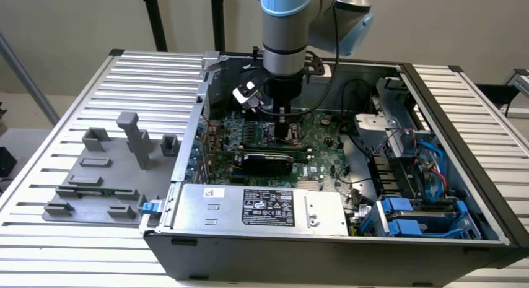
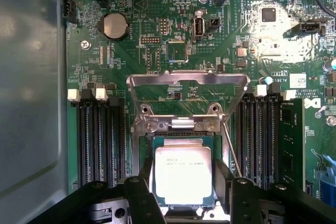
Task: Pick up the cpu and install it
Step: 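Place the cpu into insertion slot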
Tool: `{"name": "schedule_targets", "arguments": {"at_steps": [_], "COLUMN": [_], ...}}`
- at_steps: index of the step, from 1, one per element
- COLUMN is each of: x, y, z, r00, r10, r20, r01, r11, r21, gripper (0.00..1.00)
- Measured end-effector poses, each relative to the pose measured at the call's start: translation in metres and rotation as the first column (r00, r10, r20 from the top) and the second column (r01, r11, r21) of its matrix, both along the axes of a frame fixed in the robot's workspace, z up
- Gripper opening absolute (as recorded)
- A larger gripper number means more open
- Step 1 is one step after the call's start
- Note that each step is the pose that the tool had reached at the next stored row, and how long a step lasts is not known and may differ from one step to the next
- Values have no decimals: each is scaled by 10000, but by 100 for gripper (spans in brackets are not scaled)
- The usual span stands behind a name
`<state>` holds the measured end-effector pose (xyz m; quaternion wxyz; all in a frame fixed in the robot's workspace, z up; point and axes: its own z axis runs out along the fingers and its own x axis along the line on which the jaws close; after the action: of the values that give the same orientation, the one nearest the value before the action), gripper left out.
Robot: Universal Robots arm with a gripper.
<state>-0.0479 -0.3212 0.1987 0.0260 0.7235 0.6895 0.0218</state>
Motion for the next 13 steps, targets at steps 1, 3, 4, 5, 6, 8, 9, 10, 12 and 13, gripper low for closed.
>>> {"name": "schedule_targets", "arguments": {"at_steps": [1, 3, 4, 5, 6, 8, 9, 10, 12, 13], "x": [0, 0, 0, 0, 0, -1, 0, 0, 0, 0], "y": [0, 1, 1, 2, 4, 12, 16, 19, 22, 22], "z": [-2, -5, -7, -8, -9, -10, -10, -10, -12, -12], "r00": [10000, 10000, 10000, 10000, 10000, 10000, 10000, 10000, 10000, 10000], "r10": [-2, -6, -6, -7, -9, -10, -9, -9, -8, -8], "r20": [0, -1, -1, 0, 0, 0, 0, 0, 1, 1], "r01": [2, 6, 6, 7, 9, 10, 9, 9, 8, 8], "r11": [10000, 10000, 10000, 10000, 10000, 10000, 10000, 10000, 10000, 10000], "r21": [-11, -32, -40, -46, -50, -56, -58, -61, -74, -86], "gripper": [55, 55, 55, 55, 55, 55, 55, 55, 55, 55]}}
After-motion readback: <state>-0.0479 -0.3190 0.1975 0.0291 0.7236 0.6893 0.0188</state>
